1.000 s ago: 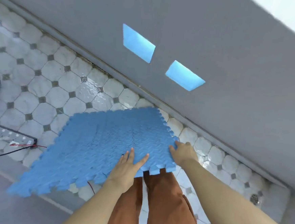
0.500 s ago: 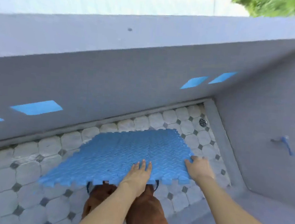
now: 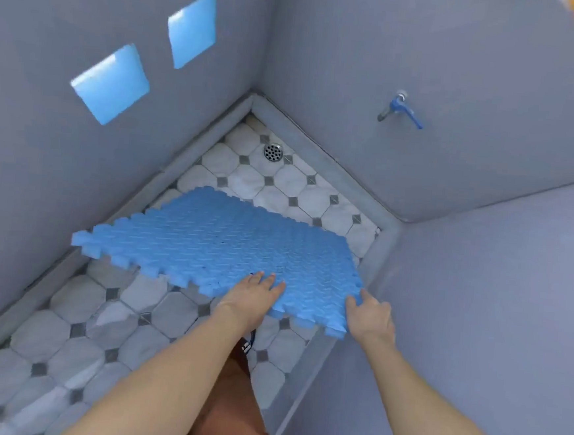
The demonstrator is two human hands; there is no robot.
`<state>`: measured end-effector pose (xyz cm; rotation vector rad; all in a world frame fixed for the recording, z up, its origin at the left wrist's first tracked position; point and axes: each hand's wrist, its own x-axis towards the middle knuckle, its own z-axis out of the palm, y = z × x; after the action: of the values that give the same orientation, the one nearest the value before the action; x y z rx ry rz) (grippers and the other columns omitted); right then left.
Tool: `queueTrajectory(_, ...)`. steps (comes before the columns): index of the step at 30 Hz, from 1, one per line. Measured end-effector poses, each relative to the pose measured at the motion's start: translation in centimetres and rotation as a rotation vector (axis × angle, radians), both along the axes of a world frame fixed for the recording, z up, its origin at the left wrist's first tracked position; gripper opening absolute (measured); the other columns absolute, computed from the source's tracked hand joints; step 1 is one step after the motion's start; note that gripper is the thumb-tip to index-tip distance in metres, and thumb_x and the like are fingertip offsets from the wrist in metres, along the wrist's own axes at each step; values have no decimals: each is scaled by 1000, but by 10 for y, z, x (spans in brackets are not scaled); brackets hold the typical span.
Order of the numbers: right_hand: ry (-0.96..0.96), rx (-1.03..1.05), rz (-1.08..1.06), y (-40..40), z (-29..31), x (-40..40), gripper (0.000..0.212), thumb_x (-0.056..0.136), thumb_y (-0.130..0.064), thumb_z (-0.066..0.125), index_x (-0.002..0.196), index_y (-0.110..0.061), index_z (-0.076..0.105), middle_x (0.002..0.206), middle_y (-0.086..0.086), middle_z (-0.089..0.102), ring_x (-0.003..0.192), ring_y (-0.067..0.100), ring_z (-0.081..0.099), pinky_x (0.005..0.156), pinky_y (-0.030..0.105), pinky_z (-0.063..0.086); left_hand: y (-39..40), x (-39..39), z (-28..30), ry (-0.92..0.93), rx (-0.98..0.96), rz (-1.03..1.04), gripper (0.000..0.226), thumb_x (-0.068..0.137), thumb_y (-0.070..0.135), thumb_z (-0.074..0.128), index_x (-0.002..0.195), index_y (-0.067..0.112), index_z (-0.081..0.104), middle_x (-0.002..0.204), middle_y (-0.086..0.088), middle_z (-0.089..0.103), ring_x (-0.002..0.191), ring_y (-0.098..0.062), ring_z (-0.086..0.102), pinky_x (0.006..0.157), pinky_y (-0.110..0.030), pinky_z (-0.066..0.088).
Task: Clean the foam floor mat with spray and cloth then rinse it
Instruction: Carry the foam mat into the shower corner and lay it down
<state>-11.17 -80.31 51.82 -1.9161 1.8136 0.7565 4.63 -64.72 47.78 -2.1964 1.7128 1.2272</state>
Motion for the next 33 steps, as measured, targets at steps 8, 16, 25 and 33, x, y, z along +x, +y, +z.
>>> queueTrajectory(8, -53, -1, -230, -69, -81, -39, 53, 95, -53, 42, 144, -31, 45, 128, 16, 47, 98, 38, 66, 93, 43, 51, -79, 14, -65, 134, 118, 36, 77, 85, 39, 56, 151, 28, 19, 161, -7, 7, 148, -26, 7, 119, -43, 12)
queueTrajectory(16, -28, -27, -274, -87, -153, -14, 47, 101, -49, 35, 144, -33, 43, 131, 19, 45, 113, 35, 58, 96, 42, 43, -119, 43, -125, 89, 211, -105, 80, 88, 39, 55, 152, 36, 7, 162, -2, 2, 148, -28, 1, 119, -47, 5)
queueTrajectory(25, -57, -63, -482, -67, -272, -10, 46, 103, -44, 33, 147, -33, 38, 129, 24, 43, 110, 40, 56, 95, 43, 43, -126, 85, -243, 137, 258, -197, 86, 88, 54, 51, 150, 38, -5, 161, 0, -11, 148, -27, -8, 120, -44, 3)
queueTrajectory(33, -37, -53, -619, -5, -409, -18, 64, 93, -64, 37, 146, -31, 27, 136, 19, 35, 120, 41, 46, 93, 50, 44, -88, 187, -388, -234, 339, -9, 95, 81, 74, 39, 148, 37, -18, 159, 2, -21, 147, -31, -9, 112, -64, 9)
